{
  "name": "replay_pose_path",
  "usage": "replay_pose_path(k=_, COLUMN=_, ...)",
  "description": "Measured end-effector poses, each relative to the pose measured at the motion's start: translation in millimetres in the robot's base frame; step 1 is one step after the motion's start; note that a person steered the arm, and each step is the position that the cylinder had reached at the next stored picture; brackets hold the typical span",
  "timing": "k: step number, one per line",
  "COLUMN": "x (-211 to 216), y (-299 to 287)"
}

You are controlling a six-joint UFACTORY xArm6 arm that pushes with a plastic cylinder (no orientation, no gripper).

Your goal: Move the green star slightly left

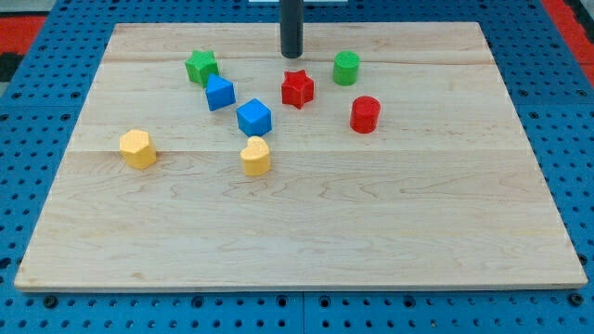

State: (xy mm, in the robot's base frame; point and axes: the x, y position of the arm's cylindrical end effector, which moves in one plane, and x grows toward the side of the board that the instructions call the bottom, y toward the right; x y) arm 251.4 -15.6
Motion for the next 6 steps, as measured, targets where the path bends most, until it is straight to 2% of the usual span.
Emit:
replay_pose_path(k=2, x=34.9, y=-46.6)
replay_pose_path(k=4, x=23.2, y=-62.3)
replay_pose_path(k=6, x=56.2, y=-101.3)
